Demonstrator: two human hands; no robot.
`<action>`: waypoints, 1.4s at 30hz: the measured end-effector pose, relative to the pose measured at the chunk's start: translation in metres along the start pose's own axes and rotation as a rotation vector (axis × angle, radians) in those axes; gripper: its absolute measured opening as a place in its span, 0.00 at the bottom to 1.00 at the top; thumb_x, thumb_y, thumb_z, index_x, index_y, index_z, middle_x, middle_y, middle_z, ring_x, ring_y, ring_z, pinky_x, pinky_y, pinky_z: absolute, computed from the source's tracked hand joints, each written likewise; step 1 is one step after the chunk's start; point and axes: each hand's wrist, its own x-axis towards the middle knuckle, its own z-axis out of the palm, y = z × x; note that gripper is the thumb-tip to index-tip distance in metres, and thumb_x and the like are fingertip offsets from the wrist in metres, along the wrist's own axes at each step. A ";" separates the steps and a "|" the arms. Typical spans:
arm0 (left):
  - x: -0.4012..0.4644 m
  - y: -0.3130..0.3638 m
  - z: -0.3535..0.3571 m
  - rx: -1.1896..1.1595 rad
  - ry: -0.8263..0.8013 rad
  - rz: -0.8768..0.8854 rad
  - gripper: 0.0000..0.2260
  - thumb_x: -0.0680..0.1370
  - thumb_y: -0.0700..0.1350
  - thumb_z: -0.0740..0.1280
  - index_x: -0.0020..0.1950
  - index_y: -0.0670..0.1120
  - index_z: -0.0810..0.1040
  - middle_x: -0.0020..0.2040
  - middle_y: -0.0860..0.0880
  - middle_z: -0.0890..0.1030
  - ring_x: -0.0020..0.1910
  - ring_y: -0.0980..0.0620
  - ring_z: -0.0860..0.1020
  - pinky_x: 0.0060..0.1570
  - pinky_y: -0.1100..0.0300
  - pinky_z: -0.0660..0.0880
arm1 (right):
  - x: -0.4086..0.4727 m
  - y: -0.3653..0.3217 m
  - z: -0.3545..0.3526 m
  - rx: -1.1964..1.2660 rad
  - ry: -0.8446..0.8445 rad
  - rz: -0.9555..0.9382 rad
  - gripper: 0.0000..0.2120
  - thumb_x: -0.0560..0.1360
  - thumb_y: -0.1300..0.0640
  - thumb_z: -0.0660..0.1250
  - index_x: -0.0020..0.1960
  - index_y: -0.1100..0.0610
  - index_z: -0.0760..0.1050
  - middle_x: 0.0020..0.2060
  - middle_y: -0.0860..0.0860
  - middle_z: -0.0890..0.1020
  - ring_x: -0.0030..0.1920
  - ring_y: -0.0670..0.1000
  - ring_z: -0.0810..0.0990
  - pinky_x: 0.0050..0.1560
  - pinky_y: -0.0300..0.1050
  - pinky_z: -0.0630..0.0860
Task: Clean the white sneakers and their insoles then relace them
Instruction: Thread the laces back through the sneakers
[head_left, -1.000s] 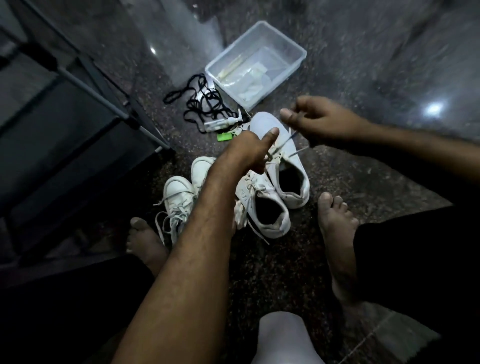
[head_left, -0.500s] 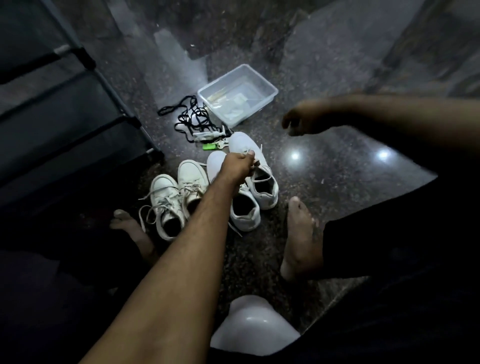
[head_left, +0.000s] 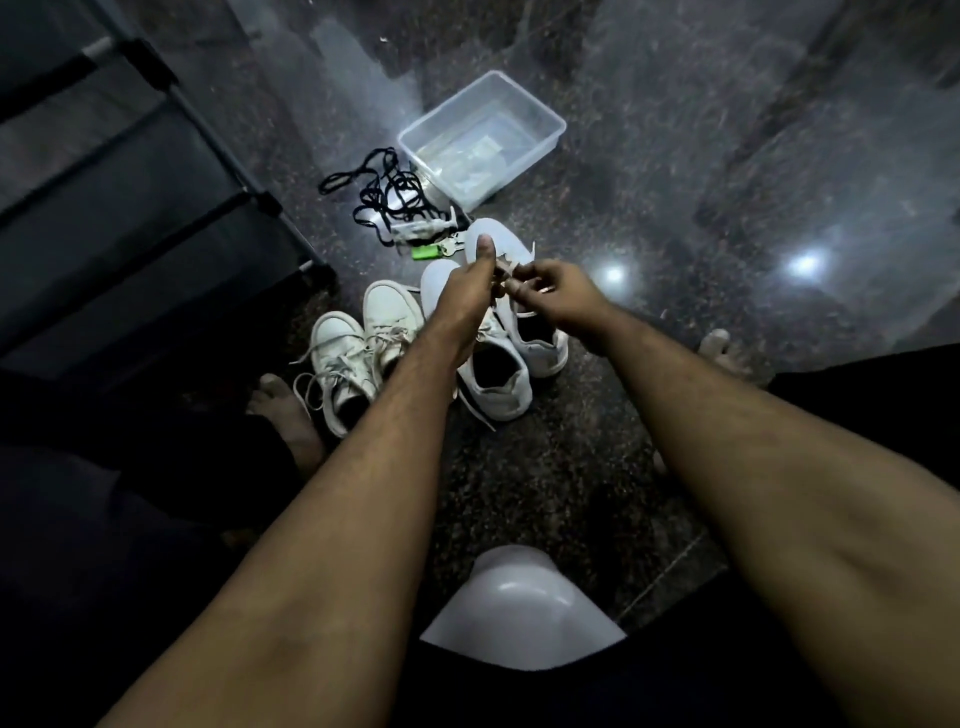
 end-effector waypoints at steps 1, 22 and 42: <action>0.001 -0.002 0.000 0.020 0.003 0.013 0.28 0.84 0.61 0.52 0.62 0.40 0.81 0.48 0.51 0.83 0.43 0.56 0.78 0.44 0.62 0.71 | 0.003 -0.002 -0.003 0.078 0.008 0.020 0.13 0.78 0.51 0.70 0.54 0.61 0.79 0.41 0.59 0.81 0.40 0.54 0.80 0.41 0.48 0.77; 0.015 -0.019 -0.012 -0.179 0.329 0.100 0.07 0.79 0.32 0.66 0.48 0.42 0.79 0.41 0.45 0.84 0.40 0.55 0.82 0.44 0.63 0.76 | 0.032 -0.022 0.005 0.728 0.280 0.231 0.04 0.79 0.59 0.57 0.52 0.56 0.70 0.38 0.54 0.85 0.37 0.52 0.82 0.34 0.41 0.73; 0.060 -0.062 0.011 0.286 0.067 0.001 0.46 0.63 0.60 0.74 0.77 0.46 0.63 0.72 0.41 0.71 0.68 0.43 0.73 0.67 0.46 0.72 | 0.049 -0.039 -0.016 0.601 0.300 0.078 0.07 0.80 0.51 0.66 0.53 0.54 0.76 0.28 0.47 0.74 0.24 0.43 0.64 0.24 0.35 0.57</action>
